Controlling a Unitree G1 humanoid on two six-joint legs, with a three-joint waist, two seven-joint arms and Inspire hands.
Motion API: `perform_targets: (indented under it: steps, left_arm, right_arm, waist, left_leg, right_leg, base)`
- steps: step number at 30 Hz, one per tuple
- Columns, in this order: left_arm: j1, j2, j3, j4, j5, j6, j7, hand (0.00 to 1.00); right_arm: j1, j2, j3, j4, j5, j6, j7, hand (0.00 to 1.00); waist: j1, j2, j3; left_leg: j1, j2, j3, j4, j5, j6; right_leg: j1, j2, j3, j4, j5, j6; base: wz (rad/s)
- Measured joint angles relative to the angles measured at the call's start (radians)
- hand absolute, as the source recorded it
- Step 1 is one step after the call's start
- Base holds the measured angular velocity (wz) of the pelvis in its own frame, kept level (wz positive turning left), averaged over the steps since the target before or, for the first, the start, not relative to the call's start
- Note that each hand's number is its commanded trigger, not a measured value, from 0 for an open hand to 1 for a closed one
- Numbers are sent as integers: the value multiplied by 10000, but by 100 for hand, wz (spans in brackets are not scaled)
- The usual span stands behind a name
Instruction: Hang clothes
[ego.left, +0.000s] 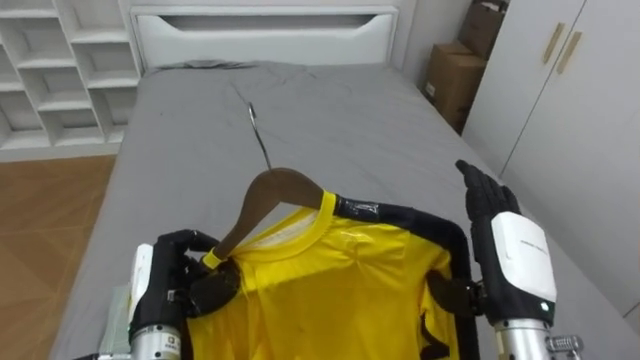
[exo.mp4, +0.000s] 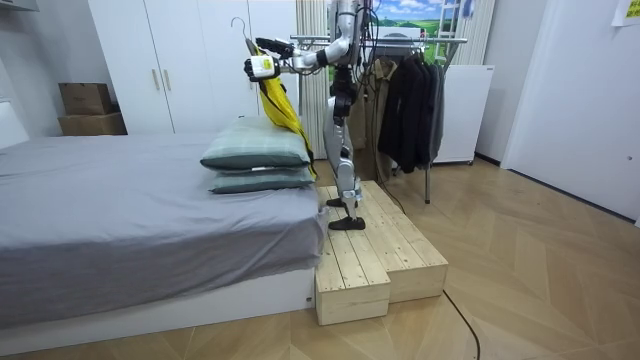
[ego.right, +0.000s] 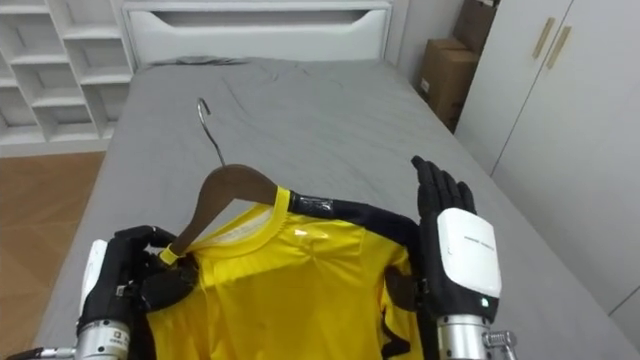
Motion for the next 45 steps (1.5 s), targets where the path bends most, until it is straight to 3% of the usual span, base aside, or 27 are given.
perform_targets:
  steps: [11,25,38,45]
  left_arm:
    - [-23,-12,-74,-114,-6,135,40,100]
    - [-137,-9,-172,-114,-5,136,54,100]
    - [-233,-1,-420,-115,10,290,-40,100]
    - [-233,-105,-461,-410,828,307,-3,100]
  right_arm:
    - [-627,-514,685,-284,-276,26,15,0]
    - [-627,-525,706,-285,-272,34,16,0]
    - [-632,-525,1277,-260,-228,276,118,0]
    - [-631,-511,1495,41,-228,467,120,0]
  waist:
    - [111,172,18]
    - [118,216,17]
    - [153,304,15]
    - [395,272,14]
  left_leg:
    - [-77,-1,-73,5,-1,-2]
    - [-90,0,-105,-6,-2,-2]
    - [-252,0,-132,23,0,-1]
    - [-229,-12,-210,41,1,1]
  right_leg:
    - [-16,7,-60,-42,-17,7]
    - [-46,-3,-97,5,-15,4]
    - [-186,-6,-103,24,-16,5]
    - [-168,-17,-165,13,-16,5]
  base:
    - [0]
    - [0]
    - [0]
    - [2]
